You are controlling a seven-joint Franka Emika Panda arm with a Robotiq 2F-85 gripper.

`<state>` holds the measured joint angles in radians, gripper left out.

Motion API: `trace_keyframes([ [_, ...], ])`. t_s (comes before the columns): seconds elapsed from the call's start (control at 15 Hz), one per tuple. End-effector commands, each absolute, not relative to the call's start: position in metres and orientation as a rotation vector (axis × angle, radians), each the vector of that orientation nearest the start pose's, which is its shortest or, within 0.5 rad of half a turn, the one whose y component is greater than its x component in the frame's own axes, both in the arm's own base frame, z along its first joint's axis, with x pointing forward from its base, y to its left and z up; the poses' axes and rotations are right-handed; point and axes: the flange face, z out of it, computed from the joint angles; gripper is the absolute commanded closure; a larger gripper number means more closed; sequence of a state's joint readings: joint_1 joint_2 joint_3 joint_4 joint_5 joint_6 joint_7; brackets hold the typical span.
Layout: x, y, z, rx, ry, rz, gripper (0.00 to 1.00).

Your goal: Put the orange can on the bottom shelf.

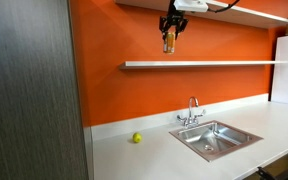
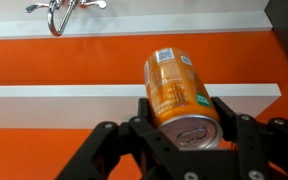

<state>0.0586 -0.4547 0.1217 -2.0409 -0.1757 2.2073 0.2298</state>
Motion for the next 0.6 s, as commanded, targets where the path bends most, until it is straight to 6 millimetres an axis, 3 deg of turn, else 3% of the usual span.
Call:
trace_keyframes([
  [0.0,0.472,0.087,0.711,-3.059,-0.022,-1.064,0.62],
  [0.53,0.521,0.091,0.702,-3.07,-0.014,-1.032,0.62],
])
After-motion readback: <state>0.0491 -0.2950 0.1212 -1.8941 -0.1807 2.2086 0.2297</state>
